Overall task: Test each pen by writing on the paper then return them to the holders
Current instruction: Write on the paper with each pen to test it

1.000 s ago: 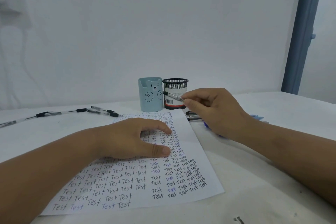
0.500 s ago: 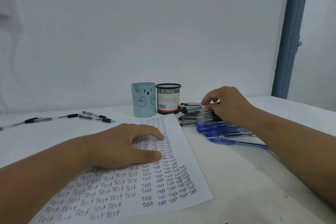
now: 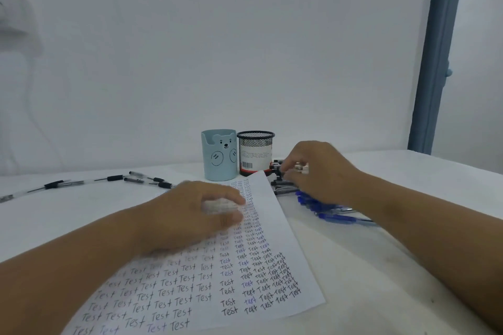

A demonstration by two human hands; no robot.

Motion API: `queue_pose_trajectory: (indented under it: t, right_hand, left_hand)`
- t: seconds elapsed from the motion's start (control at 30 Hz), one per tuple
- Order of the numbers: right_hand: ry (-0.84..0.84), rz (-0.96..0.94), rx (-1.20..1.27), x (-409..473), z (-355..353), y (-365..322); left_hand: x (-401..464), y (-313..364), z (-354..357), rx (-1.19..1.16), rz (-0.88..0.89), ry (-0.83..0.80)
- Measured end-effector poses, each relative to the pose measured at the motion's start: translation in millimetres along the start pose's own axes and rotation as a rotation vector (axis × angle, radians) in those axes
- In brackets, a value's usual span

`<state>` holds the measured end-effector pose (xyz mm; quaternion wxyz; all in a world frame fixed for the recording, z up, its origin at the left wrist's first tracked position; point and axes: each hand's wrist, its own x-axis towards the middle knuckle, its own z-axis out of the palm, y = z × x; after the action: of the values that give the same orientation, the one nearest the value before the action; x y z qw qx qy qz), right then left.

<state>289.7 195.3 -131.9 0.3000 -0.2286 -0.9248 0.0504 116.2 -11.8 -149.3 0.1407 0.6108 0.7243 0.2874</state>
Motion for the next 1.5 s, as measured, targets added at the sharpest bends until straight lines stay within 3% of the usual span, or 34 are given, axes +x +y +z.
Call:
queue_pose_trajectory:
  t: [0.13,0.23,0.5,0.63,0.77,1.0,1.07,1.2,1.33,1.4,1.5]
  right_hand:
    - [-0.173,-0.219,0.048,3,11,-52]
    - [-0.29,-0.262,0.082,12,22,-77]
    - [-0.306,-0.273,0.13,5,55,-78]
    - [-0.311,-0.305,0.126,3,52,-75]
    - [-0.324,-0.305,0.119,3,51,-75]
    - [-0.343,-0.287,0.131,2,47,-76]
    - [-0.357,-0.274,0.146,1,45,-75]
    - [-0.391,-0.229,0.208,-1,40,-71]
    - [-0.413,-0.21,0.25,-3,33,-68]
    - [-0.4,-0.194,0.285,-4,30,-66]
    - [-0.378,-0.176,0.316,-5,27,-64]
  left_hand:
    - [9,-23,-20,0.069,0.022,0.392]
    - [12,-52,-39,0.155,-0.03,0.547]
    - [21,-114,-64,0.38,-0.361,0.353]
    - [28,-107,-60,0.492,-0.402,0.255]
    - [32,-99,-55,0.582,-0.411,0.325]
    - [20,-98,-58,0.526,-0.295,0.428]
    - [19,-87,-59,0.437,-0.228,0.481]
    - [11,-55,-56,-0.14,-0.103,0.572]
    - [1,-35,-53,-0.612,-0.116,0.42]
    - [1,-34,-52,-0.716,-0.104,0.389]
    - [4,-36,-49,-0.626,-0.081,0.453]
